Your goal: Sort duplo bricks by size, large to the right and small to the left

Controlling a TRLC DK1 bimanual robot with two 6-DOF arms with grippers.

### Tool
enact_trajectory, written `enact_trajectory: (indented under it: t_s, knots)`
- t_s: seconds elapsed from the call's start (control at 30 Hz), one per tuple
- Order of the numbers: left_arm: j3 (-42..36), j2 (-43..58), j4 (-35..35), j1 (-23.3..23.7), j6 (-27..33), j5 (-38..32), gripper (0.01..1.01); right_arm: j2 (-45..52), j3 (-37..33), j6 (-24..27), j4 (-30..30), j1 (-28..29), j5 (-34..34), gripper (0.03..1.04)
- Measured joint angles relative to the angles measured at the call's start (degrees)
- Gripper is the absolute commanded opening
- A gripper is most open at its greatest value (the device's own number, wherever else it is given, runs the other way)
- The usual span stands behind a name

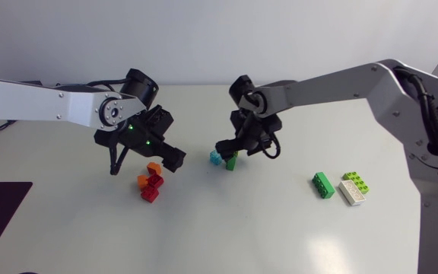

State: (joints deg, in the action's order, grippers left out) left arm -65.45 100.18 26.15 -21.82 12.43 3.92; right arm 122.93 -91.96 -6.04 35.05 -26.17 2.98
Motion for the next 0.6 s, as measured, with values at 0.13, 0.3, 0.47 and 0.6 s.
enact_trajectory:
  t_s: [0.13, 0.3, 0.47, 0.6]
  knots:
    - [0.0, 0.0, -0.6, 0.0, 0.0, 0.2, 0.979, -0.3, -0.7, 0.0, 0.9, 4.4, 0.0, 1.00]
    - [0.0, 0.0, -0.6, 0.0, 0.0, 0.4, 0.979, -0.3, -2.1, 0.1, 1.1, 6.4, 0.0, 1.00]
    - [0.0, 0.0, -0.6, 0.1, 0.0, 0.4, 0.979, -0.2, -3.0, 0.0, 1.1, 6.3, 0.2, 1.00]
    - [0.3, 0.0, -0.7, 0.1, 0.0, 0.4, 0.979, 0.2, -3.3, 0.0, 1.1, 6.7, 0.2, 1.00]
